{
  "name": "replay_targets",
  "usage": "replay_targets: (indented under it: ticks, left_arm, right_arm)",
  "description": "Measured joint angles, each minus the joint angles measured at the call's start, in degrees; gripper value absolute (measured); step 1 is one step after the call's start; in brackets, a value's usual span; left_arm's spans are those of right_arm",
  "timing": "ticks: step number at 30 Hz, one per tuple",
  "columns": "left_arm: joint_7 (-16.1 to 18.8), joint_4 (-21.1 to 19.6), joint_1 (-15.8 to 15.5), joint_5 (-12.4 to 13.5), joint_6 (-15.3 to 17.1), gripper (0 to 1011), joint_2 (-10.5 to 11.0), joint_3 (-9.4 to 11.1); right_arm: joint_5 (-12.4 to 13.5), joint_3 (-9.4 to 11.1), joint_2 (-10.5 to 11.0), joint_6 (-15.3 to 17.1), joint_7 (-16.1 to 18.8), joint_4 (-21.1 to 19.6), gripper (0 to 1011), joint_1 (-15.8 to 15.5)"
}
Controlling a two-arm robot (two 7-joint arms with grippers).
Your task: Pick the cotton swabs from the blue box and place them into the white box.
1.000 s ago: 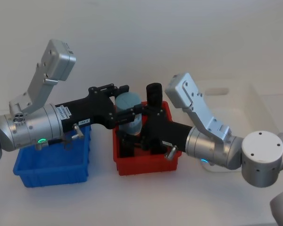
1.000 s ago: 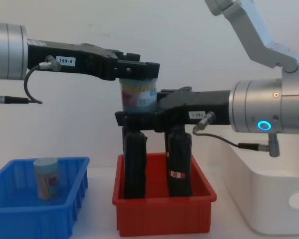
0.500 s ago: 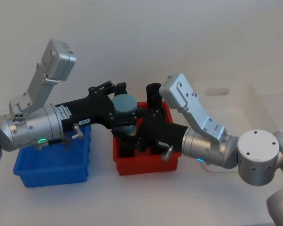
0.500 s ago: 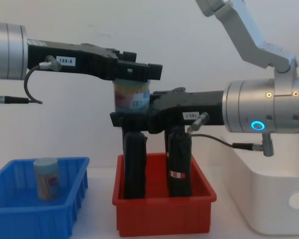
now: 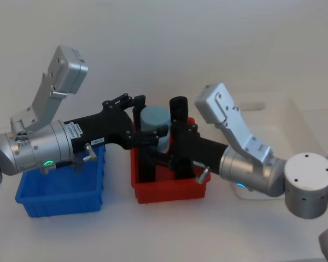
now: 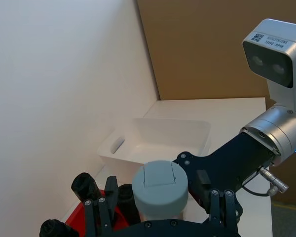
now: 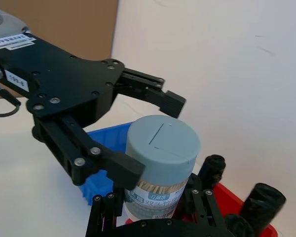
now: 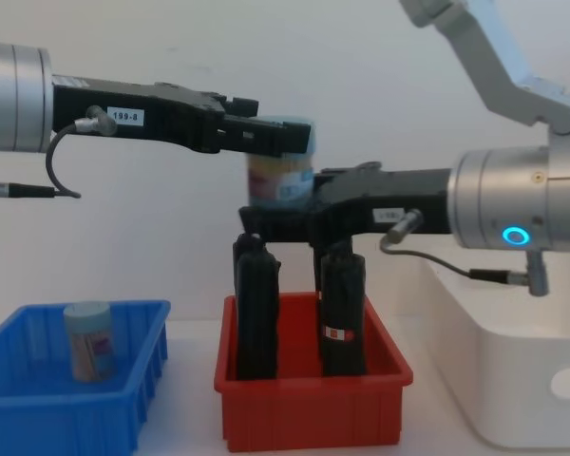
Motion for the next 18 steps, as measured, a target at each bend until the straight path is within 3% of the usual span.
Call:
replay_targets:
  ticks: [18]
  left_arm:
    - [-0.01, 0.00, 0.00, 0.00, 0.00, 999, 0.00, 0.00]
  right_arm:
    - [6.46, 4.08, 5.52, 0.55, -11.60, -5.83, 670, -5.59]
